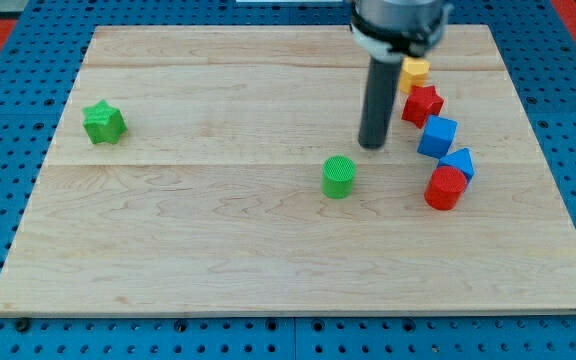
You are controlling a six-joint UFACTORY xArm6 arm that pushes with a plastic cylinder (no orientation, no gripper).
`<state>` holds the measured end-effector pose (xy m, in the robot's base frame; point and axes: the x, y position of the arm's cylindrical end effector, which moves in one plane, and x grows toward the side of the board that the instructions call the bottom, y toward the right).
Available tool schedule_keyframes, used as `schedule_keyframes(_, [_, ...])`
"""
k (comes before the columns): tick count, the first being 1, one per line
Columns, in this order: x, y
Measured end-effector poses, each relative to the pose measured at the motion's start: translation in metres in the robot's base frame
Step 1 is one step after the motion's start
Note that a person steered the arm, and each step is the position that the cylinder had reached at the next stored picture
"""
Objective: Push the green blocks to the center left of the board
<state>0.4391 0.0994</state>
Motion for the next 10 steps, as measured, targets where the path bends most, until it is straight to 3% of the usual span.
schedule_keyframes(1, [0.03,-0.012])
schedule_keyframes(2, [0.036,-0.074])
schedule_keyframes(3, [0.037,-0.195])
schedule_keyframes(4, [0.024,-0.222])
schedule_keyframes(5, [0.013,-0.241])
schedule_keyframes(6, [0.002,-0.197])
schedule_keyframes(8, [0.004,-0.287])
schedule_keyframes(9, [0.004,-0.291])
schedule_keyframes(10, [0.005,-0.246])
